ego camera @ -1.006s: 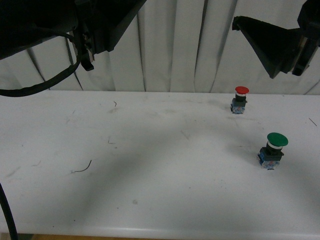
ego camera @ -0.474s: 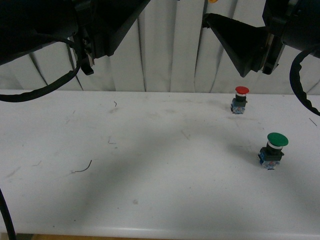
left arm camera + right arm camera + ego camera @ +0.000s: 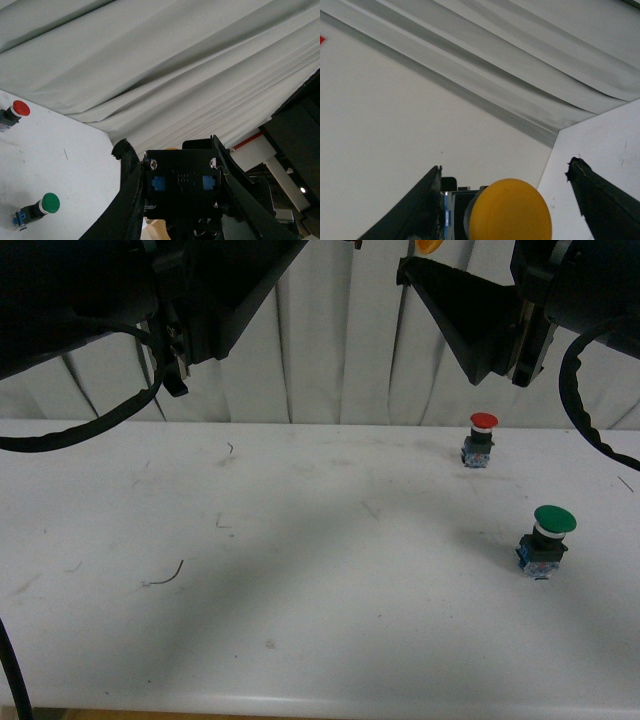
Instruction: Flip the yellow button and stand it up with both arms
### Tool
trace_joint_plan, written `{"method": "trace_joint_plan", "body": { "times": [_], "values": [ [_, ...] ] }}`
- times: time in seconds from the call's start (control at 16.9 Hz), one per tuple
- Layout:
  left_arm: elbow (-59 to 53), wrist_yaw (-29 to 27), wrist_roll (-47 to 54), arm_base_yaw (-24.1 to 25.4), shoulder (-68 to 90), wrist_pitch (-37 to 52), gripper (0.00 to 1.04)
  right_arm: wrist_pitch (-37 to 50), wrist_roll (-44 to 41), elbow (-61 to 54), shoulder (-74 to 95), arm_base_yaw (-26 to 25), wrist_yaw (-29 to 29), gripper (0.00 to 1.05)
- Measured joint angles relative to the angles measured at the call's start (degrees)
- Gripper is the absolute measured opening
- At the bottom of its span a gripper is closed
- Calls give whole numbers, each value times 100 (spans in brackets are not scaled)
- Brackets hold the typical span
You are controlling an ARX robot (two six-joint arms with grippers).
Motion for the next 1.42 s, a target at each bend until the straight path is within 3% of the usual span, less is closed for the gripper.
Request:
{"method": "trace_joint_plan", "body": {
  "times": [0.24, 0.3, 0.89, 0.95, 1.18, 1.3, 1.42],
  "values": [
    [-33, -2, -17, -31, 4, 7, 35, 20, 90, 35, 22, 68, 42, 38],
    [-46, -2, -46, -31, 4, 4, 35, 28, 170, 39, 22, 68, 79, 35],
    [-68, -24, -48, -31, 4, 11, 35, 20, 184, 39, 22, 63, 85, 35],
    [-68, -26, -50, -31, 4, 11, 40, 22, 184, 39, 22, 59, 83, 35],
    [-133, -87, -42, 13, -11, 20, 84, 7, 120, 37, 22, 57, 85, 35],
    [-188, -92, -42, 72, -61, 13, 100, 4, 120, 37, 22, 22, 92, 35],
    [-247, -129, -46, 170, -201, 15, 98, 4, 120, 37, 22, 15, 92, 35]
  ]
}}
